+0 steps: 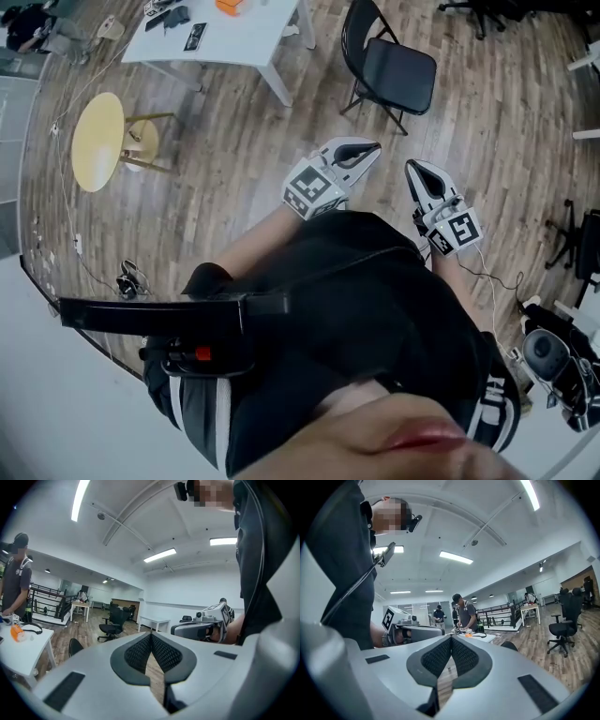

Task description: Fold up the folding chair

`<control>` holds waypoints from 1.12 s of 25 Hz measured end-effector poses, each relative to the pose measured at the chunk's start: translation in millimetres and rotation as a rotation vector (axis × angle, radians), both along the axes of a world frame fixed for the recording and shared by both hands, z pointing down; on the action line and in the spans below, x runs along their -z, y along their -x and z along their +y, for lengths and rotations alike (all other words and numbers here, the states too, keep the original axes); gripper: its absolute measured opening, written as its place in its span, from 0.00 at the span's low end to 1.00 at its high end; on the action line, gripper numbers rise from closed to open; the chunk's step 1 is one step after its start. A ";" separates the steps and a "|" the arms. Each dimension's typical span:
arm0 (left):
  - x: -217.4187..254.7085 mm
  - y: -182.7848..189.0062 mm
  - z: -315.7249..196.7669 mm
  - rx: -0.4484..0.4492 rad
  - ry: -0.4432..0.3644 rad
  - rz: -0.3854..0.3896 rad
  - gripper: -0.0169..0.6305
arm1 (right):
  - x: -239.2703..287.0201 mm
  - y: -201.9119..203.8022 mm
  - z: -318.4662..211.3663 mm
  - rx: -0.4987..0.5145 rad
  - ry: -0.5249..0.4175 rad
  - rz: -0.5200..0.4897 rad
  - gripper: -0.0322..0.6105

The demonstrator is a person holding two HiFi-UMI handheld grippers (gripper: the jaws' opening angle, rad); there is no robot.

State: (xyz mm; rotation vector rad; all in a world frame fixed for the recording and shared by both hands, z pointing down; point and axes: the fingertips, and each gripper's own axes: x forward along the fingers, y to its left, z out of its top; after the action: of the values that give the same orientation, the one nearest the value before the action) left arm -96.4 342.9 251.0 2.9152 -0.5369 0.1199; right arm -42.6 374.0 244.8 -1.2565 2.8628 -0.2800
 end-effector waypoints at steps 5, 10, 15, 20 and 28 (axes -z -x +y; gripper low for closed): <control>-0.2 19.0 -42.2 -0.005 0.003 0.020 0.03 | -5.3 15.6 -34.6 -0.042 0.006 0.034 0.07; 11.2 8.0 -52.9 0.000 0.002 0.047 0.03 | 3.7 1.2 -43.8 -0.073 -0.015 0.053 0.07; 3.7 -13.4 -69.5 -0.005 0.021 0.039 0.04 | -4.6 -19.1 -68.3 -0.083 -0.014 0.030 0.07; 3.2 -38.9 -100.4 0.005 0.015 0.020 0.04 | -6.9 -41.7 -108.1 -0.064 -0.031 0.009 0.07; 10.3 -94.1 -161.1 0.060 0.012 -0.013 0.04 | -6.8 -95.5 -164.7 0.005 -0.041 0.011 0.07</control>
State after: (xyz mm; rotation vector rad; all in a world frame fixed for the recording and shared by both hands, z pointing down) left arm -2.3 181.8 240.8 2.8856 -0.6227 0.1333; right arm 52.9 209.3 251.6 -1.2484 2.8653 -0.2139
